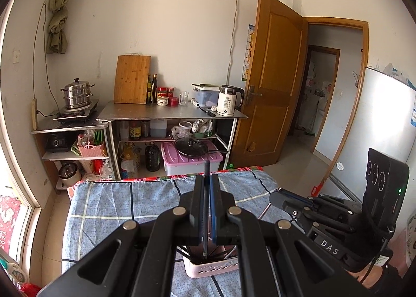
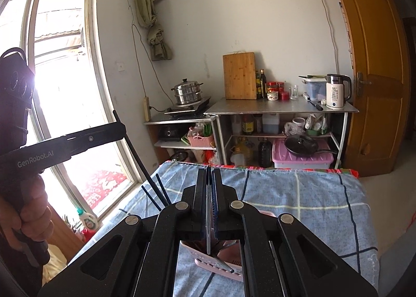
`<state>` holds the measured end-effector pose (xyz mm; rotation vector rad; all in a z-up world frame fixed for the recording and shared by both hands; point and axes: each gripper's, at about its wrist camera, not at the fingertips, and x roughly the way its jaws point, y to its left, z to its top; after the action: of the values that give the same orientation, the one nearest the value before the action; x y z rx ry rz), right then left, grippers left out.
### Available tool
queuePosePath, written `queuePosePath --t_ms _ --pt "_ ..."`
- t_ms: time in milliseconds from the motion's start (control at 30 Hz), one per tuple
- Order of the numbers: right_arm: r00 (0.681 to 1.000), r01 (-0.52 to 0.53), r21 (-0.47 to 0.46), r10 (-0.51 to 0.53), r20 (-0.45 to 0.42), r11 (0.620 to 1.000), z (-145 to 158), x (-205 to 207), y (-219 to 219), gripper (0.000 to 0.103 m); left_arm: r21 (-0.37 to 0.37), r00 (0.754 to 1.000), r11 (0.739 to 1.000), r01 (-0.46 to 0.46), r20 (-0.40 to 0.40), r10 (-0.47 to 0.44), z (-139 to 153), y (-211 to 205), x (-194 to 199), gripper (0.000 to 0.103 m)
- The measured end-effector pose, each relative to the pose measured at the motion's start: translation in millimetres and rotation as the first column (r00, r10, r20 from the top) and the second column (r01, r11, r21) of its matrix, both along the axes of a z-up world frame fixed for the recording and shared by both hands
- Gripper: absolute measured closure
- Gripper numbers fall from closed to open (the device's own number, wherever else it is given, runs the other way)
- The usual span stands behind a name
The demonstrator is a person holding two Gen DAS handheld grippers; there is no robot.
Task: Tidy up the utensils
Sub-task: 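Lower both chopsticks into the basket and open both grippers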
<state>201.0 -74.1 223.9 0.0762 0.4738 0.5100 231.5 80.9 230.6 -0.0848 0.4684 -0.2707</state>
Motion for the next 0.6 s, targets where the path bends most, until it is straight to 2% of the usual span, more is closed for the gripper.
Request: queuePosePath --t_ms 600 --pt "0.995 -0.008 -0.068 0.001 -0.101 0.998 -47.3 17.3 7.5 0.099 -0.035 0.99 0.999 -0.019 -0.14 0.013 -65.3 7.6 25.9 0.099"
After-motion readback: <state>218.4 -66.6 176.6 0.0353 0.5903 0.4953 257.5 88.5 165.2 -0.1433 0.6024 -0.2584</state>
